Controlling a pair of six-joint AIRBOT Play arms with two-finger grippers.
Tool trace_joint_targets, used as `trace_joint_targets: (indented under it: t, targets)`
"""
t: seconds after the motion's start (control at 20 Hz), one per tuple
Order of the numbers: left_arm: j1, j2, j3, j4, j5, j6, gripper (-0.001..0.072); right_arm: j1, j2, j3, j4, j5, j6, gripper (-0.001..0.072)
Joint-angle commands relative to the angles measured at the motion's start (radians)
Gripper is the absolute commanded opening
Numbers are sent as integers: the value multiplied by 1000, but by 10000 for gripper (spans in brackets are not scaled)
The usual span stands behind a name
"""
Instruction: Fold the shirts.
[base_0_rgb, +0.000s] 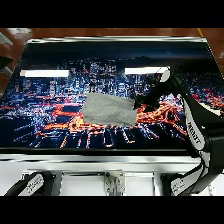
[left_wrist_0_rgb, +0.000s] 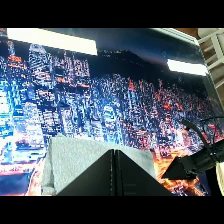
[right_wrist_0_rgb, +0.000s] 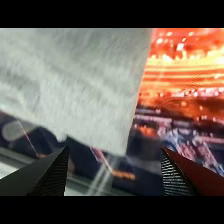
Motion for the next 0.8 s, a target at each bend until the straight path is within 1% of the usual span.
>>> trace_joint_targets:
  t: [0.0, 0.1, 0.2, 0.25, 0.3, 0.35, 0.45, 0.5, 0.6, 0.65, 0.7, 0.75]
  targets:
    - [0, -2, 0, 5, -13, -2, 34, -22, -29, -105, 117, -171, -33, 680]
    - [0, -5, 0, 5, -12, -2, 34, -15, -76, -105, 209, -203, -56, 679]
    - [0, -5, 0, 5, -8, -2, 34, -3, -120, -105, 268, -232, -82, 672]
    - [0, -5, 0, 5, -9, -2, 34, -1, -131, -105, 278, -251, -85, 543]
    - [0, -5, 0, 5, -9, -2, 34, -1, -132, -105, 287, -268, -89, 306]
    - [0, -5, 0, 5, -9, -2, 34, -5, -128, -97, 310, -268, -124, 72]
    - [0, -5, 0, 5, -8, -2, 34, -21, -96, -50, 373, -226, -296, 61]
    - [0, -5, 0, 5, -8, -2, 34, -38, -68, -10, 389, -193, -344, 61]
    - [0, -5, 0, 5, -8, -2, 34, -101, 14, 94, 389, -155, -345, 61]
    - [0, -5, 0, 5, -8, -2, 34, -148, 63, 150, 386, -137, -323, 61]
    - [0, -5, 0, 5, -8, -1, 34, -203, 110, 208, 368, -114, -279, 61]
    - [0, -5, 0, 6, -8, 2, 34, -257, 146, 264, 321, -79, -237, 61]
